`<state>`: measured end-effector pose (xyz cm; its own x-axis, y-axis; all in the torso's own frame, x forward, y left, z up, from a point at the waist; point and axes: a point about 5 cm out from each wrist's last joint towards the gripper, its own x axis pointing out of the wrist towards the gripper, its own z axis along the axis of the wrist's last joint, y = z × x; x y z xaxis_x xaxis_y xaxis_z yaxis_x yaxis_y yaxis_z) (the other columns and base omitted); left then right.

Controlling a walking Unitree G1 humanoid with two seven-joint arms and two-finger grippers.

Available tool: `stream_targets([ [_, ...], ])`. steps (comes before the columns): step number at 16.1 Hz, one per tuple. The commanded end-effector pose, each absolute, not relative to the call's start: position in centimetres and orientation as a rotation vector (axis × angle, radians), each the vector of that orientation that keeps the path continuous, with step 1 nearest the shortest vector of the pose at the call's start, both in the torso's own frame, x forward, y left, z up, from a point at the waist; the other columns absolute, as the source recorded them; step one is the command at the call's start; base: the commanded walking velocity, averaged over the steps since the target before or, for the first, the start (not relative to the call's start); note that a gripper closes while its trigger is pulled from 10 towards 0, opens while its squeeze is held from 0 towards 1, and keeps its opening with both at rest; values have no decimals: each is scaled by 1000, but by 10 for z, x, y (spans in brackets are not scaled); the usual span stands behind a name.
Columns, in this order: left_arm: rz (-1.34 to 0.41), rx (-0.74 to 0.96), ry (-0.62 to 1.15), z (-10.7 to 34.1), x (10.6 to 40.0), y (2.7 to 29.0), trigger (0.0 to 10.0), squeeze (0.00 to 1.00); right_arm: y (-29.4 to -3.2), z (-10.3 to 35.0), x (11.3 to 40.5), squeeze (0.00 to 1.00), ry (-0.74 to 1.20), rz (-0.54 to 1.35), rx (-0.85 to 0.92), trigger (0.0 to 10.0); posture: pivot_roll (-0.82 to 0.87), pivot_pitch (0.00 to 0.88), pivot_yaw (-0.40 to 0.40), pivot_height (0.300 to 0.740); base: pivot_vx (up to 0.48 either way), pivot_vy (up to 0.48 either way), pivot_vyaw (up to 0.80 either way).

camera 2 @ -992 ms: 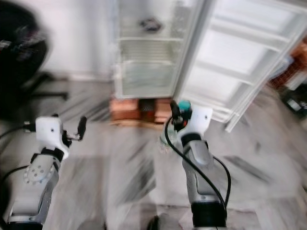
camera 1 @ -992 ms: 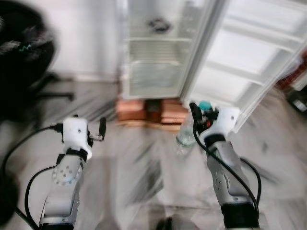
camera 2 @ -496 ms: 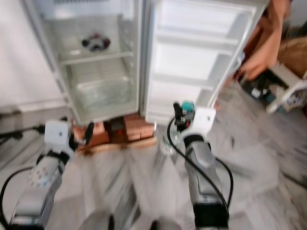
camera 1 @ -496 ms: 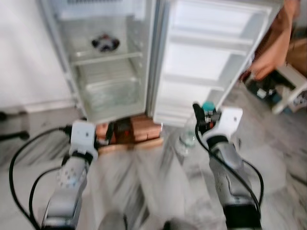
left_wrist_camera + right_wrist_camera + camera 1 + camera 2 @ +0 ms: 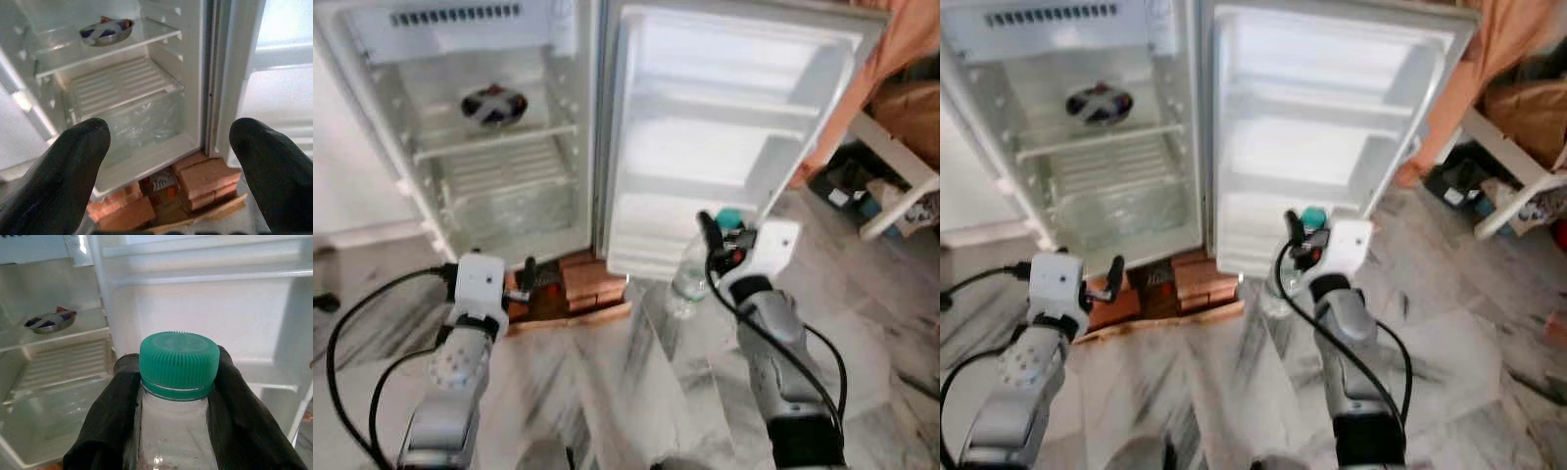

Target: Restocking fridge

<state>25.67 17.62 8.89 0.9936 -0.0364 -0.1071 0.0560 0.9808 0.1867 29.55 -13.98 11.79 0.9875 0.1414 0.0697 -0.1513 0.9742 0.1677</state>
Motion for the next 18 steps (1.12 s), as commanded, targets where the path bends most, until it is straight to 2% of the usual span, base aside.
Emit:
stream_targets([
  [1,-59,197,171,74,249,176,10000,0,-153,125,295,0,-109,107,151,10000,167,68,-60,740,0,0,706],
  [4,-35,162,191,73,239,192,10000,0,-154,134,298,0,-151,92,137,10000,166,71,-38,740,0,0,715],
  [8,-67,159,122,85,243,178,10000,0,-151,130,292,0,-156,99,123,10000,152,80,-30,740,0,0,581],
  [14,-92,131,119,84,239,166,10000,0,-156,122,286,0,-136,77,107,10000,155,87,-46,740,0,0,0],
  [18,-108,125,133,81,236,163,10000,0,-161,121,283,0,-132,84,56,10000,156,84,-58,740,318,0,0],
])
